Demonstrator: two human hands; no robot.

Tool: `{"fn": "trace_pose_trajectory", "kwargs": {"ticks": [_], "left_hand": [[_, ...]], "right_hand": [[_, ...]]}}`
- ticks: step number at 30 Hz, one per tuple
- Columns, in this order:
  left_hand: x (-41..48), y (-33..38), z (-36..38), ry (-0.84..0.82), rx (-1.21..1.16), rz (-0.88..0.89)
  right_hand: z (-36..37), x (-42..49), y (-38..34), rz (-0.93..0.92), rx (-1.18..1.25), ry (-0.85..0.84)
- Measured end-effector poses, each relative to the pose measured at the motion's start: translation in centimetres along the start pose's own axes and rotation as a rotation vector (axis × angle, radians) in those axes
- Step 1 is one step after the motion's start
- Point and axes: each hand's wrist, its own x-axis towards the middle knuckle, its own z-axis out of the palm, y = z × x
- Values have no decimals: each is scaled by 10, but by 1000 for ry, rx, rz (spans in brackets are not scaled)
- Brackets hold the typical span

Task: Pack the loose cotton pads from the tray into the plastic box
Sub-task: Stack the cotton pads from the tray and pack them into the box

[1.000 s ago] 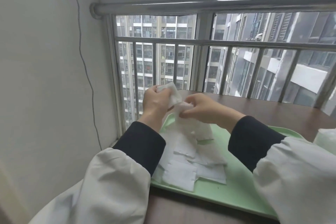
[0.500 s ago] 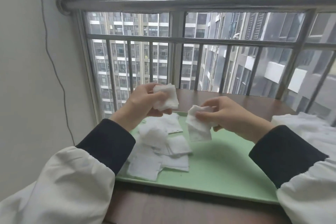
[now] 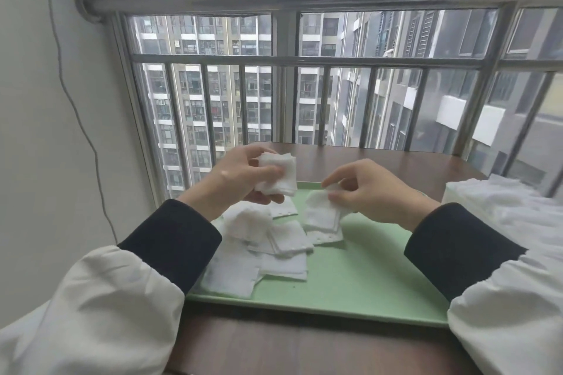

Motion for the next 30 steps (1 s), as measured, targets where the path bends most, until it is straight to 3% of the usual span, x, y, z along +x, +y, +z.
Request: {"fn": "trace_pose_trajectory", "kwargs": {"ticks": [9, 12, 15, 17, 21, 24, 30], "left_hand": [[2, -1, 1, 13, -23, -14], [2, -2, 0, 49, 18, 8], [3, -4, -2, 126, 58, 19], [4, -5, -3, 158, 71, 17], [4, -4, -1, 137, 85, 41], [1, -2, 3, 32, 81, 30], [-4, 3, 16, -122, -1, 10]], "right_hand": [[-4, -2, -9, 38, 429, 22], [-5, -4, -11, -79, 314, 108], [-5, -5, -12, -215, -12, 219], [-5, -4, -14, -247, -37, 288], [-9, -3, -21, -205, 291, 353], [-10, -6, -27, -135, 539, 279], [-8, -6, -33, -64, 797, 119]]}}
